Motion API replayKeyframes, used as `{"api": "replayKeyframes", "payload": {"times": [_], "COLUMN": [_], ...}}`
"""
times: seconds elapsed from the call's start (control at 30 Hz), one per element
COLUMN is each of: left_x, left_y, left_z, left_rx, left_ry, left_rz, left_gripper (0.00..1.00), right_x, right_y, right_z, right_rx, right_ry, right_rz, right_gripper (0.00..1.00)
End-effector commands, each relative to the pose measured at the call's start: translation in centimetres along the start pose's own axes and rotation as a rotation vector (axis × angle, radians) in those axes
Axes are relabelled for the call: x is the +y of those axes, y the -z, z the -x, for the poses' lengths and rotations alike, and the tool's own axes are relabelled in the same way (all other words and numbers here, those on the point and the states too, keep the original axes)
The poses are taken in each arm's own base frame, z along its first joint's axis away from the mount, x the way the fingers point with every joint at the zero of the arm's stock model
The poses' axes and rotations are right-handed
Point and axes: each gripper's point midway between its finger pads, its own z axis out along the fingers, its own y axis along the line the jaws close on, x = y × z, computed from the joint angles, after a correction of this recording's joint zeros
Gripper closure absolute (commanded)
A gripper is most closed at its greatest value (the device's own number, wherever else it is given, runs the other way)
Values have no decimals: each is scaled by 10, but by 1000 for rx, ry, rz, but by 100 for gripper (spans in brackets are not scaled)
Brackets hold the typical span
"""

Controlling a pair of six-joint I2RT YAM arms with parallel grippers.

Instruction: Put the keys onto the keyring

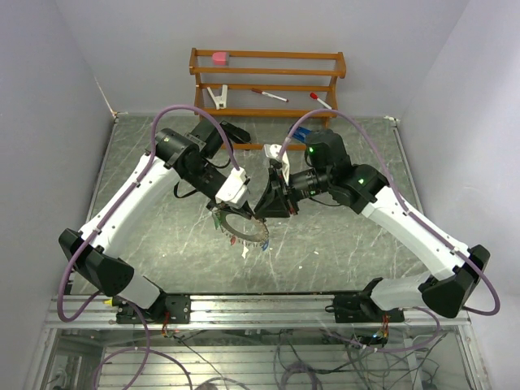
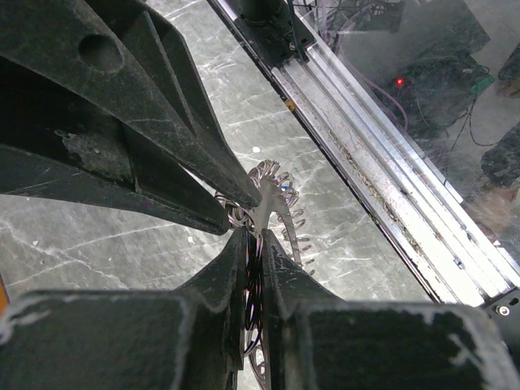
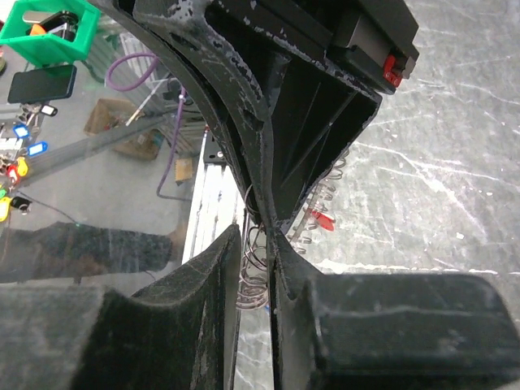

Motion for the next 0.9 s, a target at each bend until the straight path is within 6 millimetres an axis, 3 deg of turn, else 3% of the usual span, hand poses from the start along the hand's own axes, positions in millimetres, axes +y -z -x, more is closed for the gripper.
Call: {"api": "replayKeyframes", "payload": {"times": [0.0,0.3,0.43,0.53,0.77,0.83,0.87], "left_x": [2,2,1,0,-2,-2,-2], "left_y": [5,7,7,7,7,7,7], "left_z": [20,21,22,19,16,16,15], "left_rx": [-31,-24,-23,-15,-5,-2,-1], "left_ry": [-55,-52,-54,-50,-32,-27,-25], "left_rz": [20,25,27,24,24,24,24], "left_gripper": [91,91,91,91,90,88,81], "right_x": [4,0,-3,-6,-6,-5,-6], "right_y": [3,2,2,3,4,5,6], "right_z": [2,-5,-7,-7,-4,-2,-2], "right_rx": [-6,5,16,11,3,-1,-3], "right_ry": [5,-5,-42,-78,-100,-99,-96], "right_rz": [14,4,4,17,20,17,9], "right_gripper": [80,82,89,100,100,100,100]}}
